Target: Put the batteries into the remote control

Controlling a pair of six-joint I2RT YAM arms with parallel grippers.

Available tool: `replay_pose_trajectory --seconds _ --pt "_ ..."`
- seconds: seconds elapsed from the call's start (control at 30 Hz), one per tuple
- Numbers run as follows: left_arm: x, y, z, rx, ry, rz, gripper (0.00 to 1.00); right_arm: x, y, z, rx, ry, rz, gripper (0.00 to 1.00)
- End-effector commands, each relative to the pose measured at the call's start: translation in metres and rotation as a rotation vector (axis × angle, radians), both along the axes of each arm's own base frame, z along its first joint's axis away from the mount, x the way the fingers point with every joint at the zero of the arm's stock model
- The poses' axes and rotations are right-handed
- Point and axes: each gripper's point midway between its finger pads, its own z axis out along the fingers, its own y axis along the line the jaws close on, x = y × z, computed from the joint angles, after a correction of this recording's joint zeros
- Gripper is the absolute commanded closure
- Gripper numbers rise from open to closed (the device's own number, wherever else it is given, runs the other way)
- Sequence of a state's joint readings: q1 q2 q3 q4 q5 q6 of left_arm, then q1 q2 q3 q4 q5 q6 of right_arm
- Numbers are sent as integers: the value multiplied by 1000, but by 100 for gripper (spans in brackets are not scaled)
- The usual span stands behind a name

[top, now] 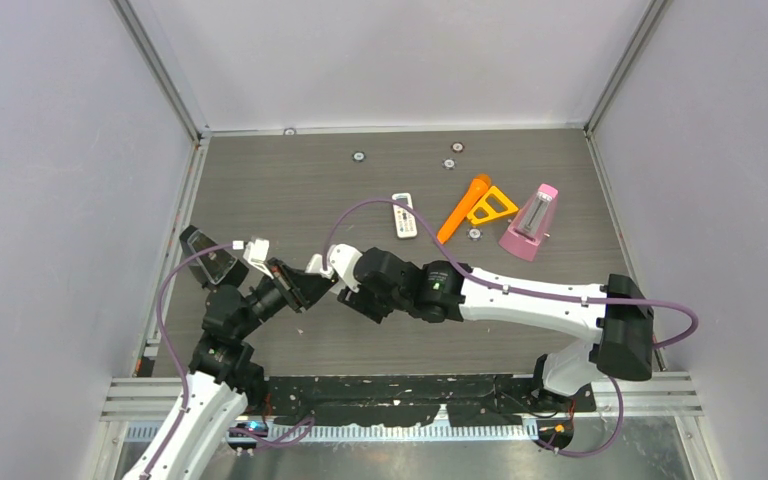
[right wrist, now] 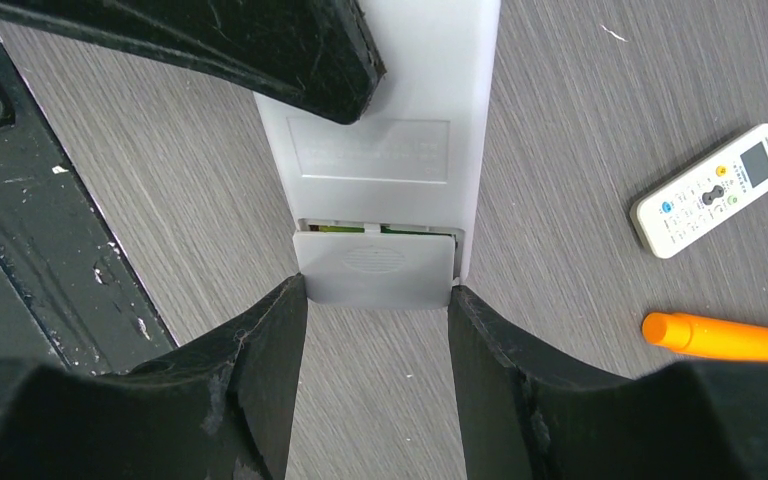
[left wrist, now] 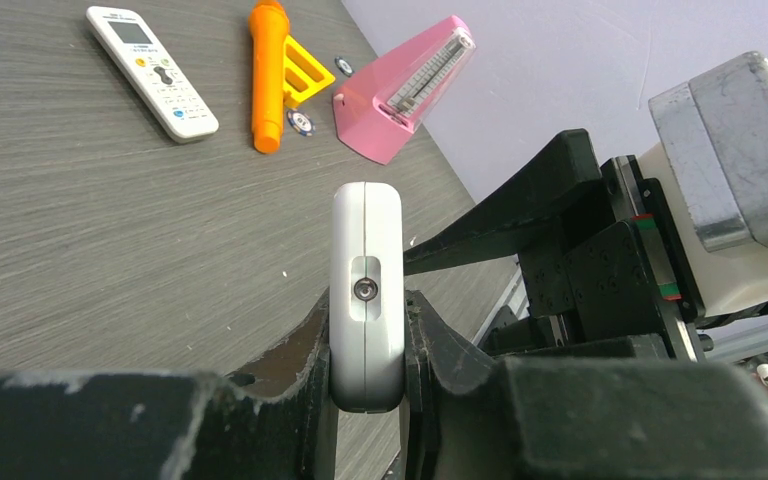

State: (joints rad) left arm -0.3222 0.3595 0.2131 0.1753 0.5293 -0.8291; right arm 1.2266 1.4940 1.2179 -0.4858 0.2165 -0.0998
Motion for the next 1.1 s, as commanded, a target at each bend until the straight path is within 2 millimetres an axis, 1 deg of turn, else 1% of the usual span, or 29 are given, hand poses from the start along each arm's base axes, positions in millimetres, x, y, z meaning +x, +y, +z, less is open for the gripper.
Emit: replay_pose_trajectory --seconds 0.0,0.1,0.33,0.6,0.73,0.87,1.07 --pt "-10 -4 34 -22 -107 -52 100 11 14 24 55 -49 -24 74" --pt "-10 -3 33 -11 -112 -50 100 11 11 21 38 -41 -42 74" --pt "-9 -1 32 23 -118 -38 100 16 15 26 38 -41 -73 74" --pt "-5 2 31 31 -100 -10 100 20 16 24 38 -23 -118 75" --pt "2 8 28 34 -73 46 100 19 13 24 38 -19 -117 75" --pt "3 9 29 23 -72 56 100 19 11 22 31 -23 -120 76" --pt "3 8 30 26 -61 53 100 19 15 21 28 -17 -106 76"
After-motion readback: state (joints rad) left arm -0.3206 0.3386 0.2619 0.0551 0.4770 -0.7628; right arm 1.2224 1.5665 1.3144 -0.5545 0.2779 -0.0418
